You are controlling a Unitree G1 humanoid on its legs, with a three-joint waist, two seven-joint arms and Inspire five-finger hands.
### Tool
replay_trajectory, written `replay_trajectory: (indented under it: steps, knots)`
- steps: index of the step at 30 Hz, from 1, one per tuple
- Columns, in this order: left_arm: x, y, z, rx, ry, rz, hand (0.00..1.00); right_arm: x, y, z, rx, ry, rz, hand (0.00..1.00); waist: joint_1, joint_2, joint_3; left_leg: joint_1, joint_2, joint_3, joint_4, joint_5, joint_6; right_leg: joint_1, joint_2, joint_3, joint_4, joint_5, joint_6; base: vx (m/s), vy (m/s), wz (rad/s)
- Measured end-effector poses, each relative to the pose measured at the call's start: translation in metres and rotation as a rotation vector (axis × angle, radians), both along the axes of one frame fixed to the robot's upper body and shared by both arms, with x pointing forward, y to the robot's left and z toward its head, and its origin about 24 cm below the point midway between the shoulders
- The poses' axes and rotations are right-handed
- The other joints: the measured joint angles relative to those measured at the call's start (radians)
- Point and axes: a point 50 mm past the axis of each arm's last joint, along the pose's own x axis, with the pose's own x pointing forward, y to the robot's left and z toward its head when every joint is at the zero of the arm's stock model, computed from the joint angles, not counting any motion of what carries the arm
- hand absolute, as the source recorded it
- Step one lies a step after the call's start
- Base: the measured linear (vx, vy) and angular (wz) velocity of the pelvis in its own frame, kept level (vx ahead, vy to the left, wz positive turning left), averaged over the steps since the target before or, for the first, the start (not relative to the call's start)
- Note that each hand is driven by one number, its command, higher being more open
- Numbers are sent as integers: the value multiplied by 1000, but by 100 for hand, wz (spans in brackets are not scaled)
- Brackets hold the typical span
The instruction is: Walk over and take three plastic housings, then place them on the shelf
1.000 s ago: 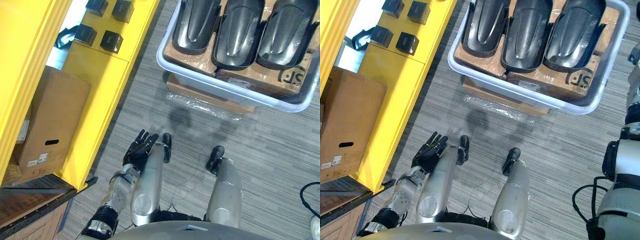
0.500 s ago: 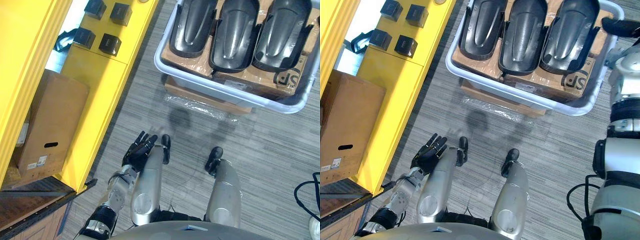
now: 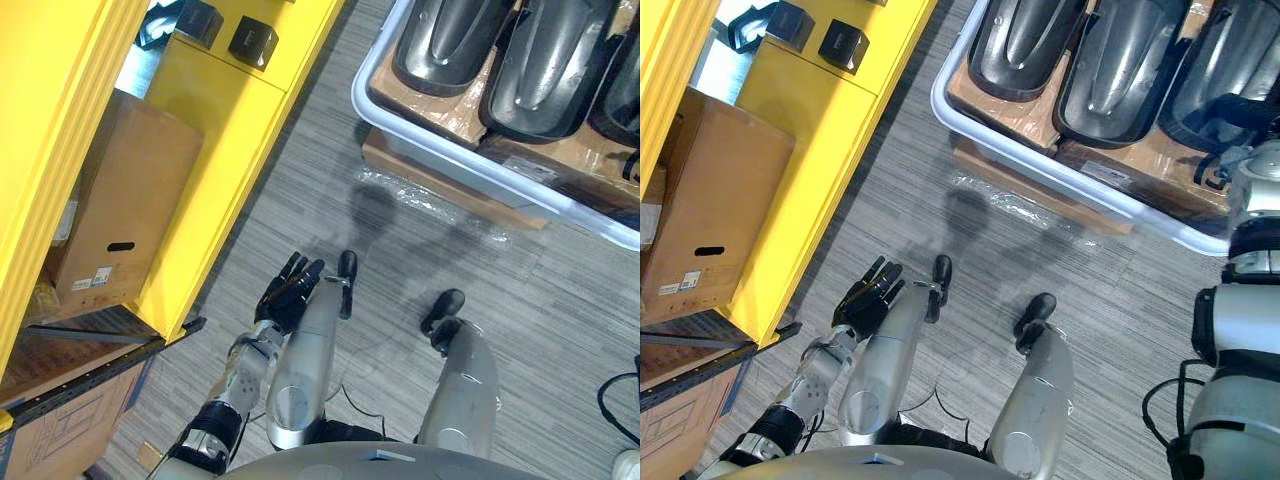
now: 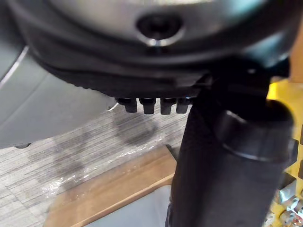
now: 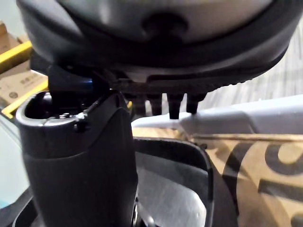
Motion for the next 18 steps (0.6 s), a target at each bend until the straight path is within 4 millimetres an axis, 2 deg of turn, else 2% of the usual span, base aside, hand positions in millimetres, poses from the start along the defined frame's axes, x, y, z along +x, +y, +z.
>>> replay_trajectory:
  steps: [3,6,9,13,18]
  knots:
    - [-1,1,-3,4,24,18,100,-5,-5,-1,-54,64,-38,0,0,0,0,0,0,-1,-2,3,0,0,0,-1,0,0,0,0,0,0]
    - [-4,3,-8,13,51,24,100,-8,-8,-8,-24,100,-74,0,-1,0,0,19,0,2,-17,9,-1,16,1,-1,-8,0,-1,25,-13,0]
    - [-8,5,-13,22,84,30,100,-9,-9,-21,109,72,-83,0,-4,0,0,58,0,10,-36,11,-3,47,2,0,-20,1,-1,46,-26,-2]
    - [-15,10,-20,-13,144,57,100,-2,-2,-33,323,-72,-68,0,-25,0,0,107,3,19,-64,13,-5,90,6,1,-49,2,1,17,-16,-4]
    - [-27,16,-28,-24,186,72,100,4,7,-53,426,-154,-106,0,-42,-1,1,176,6,21,-108,22,-11,155,15,-1,-83,5,5,5,-8,0]
